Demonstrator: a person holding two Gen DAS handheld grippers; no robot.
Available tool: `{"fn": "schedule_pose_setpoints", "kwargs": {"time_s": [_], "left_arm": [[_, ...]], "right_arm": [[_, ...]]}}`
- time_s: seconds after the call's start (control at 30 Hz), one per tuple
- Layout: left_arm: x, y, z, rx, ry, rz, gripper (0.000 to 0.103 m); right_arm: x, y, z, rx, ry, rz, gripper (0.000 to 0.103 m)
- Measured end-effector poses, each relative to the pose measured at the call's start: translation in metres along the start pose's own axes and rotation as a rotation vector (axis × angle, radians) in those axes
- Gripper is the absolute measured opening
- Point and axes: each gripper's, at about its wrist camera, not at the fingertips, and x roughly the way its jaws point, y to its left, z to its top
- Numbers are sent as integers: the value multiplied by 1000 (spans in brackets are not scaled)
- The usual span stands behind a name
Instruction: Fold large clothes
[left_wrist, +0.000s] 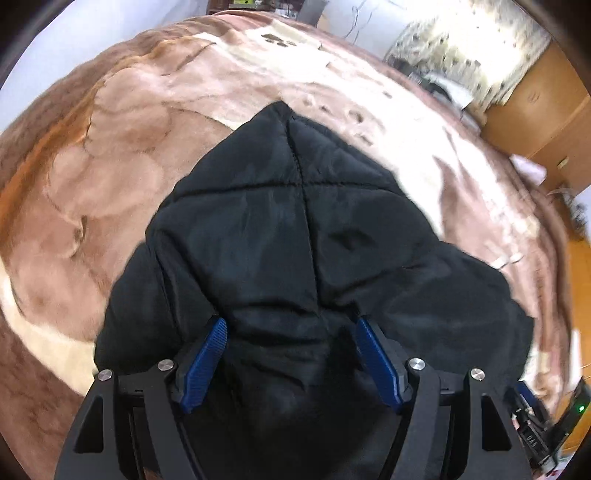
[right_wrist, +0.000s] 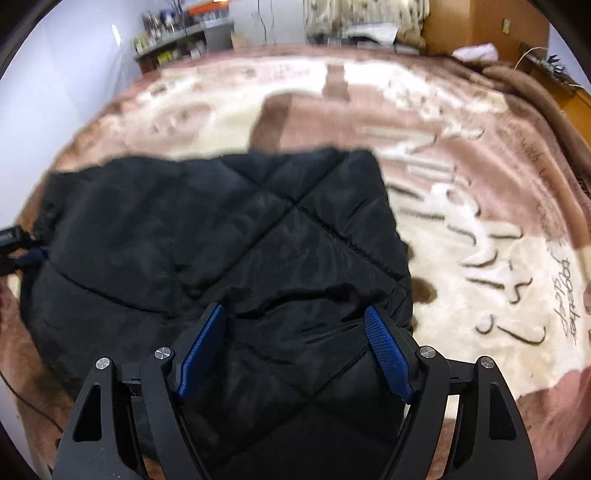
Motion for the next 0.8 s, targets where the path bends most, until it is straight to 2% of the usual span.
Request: {"fn": "schedule_pose_setpoints", "kwargs": {"time_s": [0.13, 0.2, 0.3, 0.4, 0.47, 0.6, 0.77, 0.8], "left_arm": [[-17, 2, -21, -10, 6, -13, 73], [-33, -1, -36, 8, -23, -12, 73], [-55, -11, -57, 61, -68, 18, 79], [-81, -31, -82, 149, -121, 61, 82], [-94, -39, -98, 187, -131, 51, 84], [-112, -51, -134, 217, -150, 88, 88], [-125, -60, -175, 251, -156, 93, 90], [-128, -62, -184, 255, -170, 116, 90]], "right_arm": [[-33, 8, -8, 0, -57, -20, 77], [-50, 17, -16, -15, -84, -21, 77], [-71, 30, -30, -29, -112, -17, 78], [-86, 41, -46, -22, -138, -10, 78], [-93, 46, -55, -12, -145, 3, 78], [-108, 51, -75, 17, -158, 21, 78], [-122, 52, -92, 43, -174, -20, 78], [-125, 52, -95, 49, -182, -28, 78]]}}
